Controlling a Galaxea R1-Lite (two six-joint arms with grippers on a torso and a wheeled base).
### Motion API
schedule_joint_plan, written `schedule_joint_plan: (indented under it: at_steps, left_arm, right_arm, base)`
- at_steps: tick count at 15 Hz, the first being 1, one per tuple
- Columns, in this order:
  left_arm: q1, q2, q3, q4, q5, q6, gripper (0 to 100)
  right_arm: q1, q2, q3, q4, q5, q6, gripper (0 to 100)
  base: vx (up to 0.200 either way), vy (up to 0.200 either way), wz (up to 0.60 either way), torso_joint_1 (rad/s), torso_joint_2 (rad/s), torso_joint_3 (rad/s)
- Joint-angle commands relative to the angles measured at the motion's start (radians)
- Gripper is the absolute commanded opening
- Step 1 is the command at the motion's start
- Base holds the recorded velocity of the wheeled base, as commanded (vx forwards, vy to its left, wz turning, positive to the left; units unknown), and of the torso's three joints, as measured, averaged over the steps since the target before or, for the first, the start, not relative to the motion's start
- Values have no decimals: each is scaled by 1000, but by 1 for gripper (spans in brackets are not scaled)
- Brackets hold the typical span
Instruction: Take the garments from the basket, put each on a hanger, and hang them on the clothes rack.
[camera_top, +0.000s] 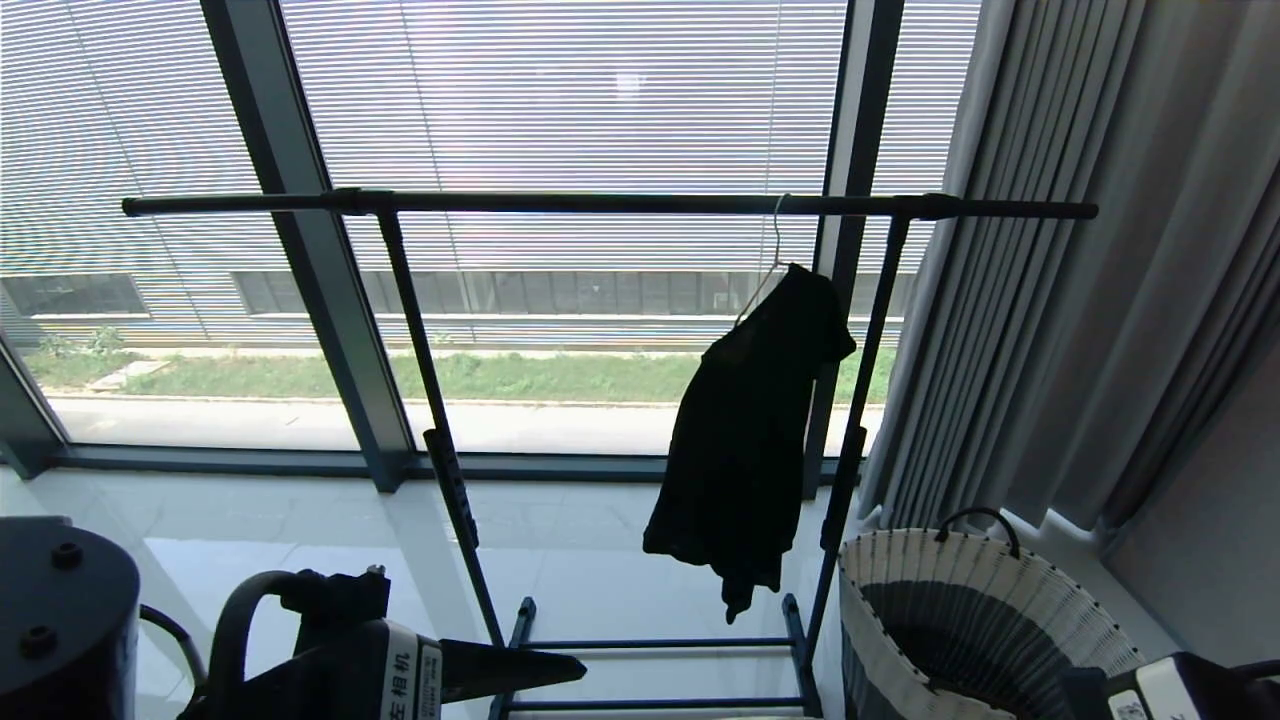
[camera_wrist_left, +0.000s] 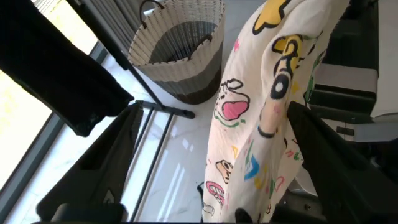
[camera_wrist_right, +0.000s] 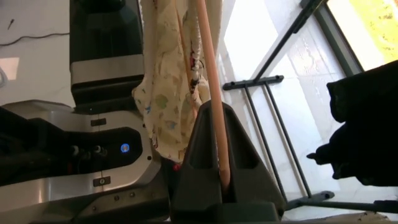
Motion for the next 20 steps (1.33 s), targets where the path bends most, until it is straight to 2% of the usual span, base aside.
schedule_joint_plan:
  at_steps: [1, 8, 9, 12, 13, 15, 20]
  left_arm:
    - [-1, 20, 0, 0, 1, 0, 0]
    - [-1, 19, 0, -2, 1, 0, 0]
    - [-1, 17, 0, -8, 2, 0, 0]
    - [2, 17, 18, -57, 35, 0, 0]
    - [2, 17, 31, -69, 73, -1, 0]
    - [15, 9, 71, -74, 144, -4, 0]
    - [191, 12, 81, -85, 167, -10, 0]
  right_arm:
    - [12, 36, -14, -4, 0, 1, 0]
    - [24, 41, -15, -11, -3, 1, 0]
    - [24, 41, -14, -10, -3, 1, 100]
    - [17, 37, -9, -10, -40, 1, 100]
    - [10, 36, -5, -10, -103, 4, 100]
    - [-22, 21, 12, -11, -167, 7, 100]
    - [-88, -28, 63, -11, -169, 8, 100]
  base:
    - [0, 0, 0, 0, 0, 0]
    - [0, 0, 0, 0, 0, 0]
    - [0, 0, 0, 0, 0, 0]
    - [0, 0, 0, 0, 0, 0]
    - [0, 0, 0, 0, 0, 0]
    - [0, 0, 0, 0, 0, 0]
    - [0, 0, 0, 0, 0, 0]
